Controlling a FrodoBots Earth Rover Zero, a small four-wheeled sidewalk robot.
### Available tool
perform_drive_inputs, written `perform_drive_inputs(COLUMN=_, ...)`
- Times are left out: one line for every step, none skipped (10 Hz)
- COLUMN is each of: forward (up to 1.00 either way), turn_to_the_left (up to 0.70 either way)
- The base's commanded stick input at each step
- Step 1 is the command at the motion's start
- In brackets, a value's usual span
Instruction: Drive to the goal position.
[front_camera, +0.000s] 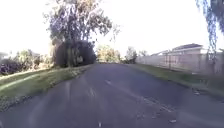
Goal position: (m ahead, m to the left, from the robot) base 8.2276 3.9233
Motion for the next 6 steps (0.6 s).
perform_drive_inputs(forward=1.0, turn_to_the_left=0.0)
perform_drive_inputs(forward=1.0, turn_to_the_left=0.0)
perform_drive_inputs(forward=1.0, turn_to_the_left=0.0)
perform_drive_inputs(forward=1.0, turn_to_the_left=0.0)
perform_drive_inputs(forward=1.0, turn_to_the_left=0.0)
perform_drive_inputs(forward=1.0, turn_to_the_left=0.0)
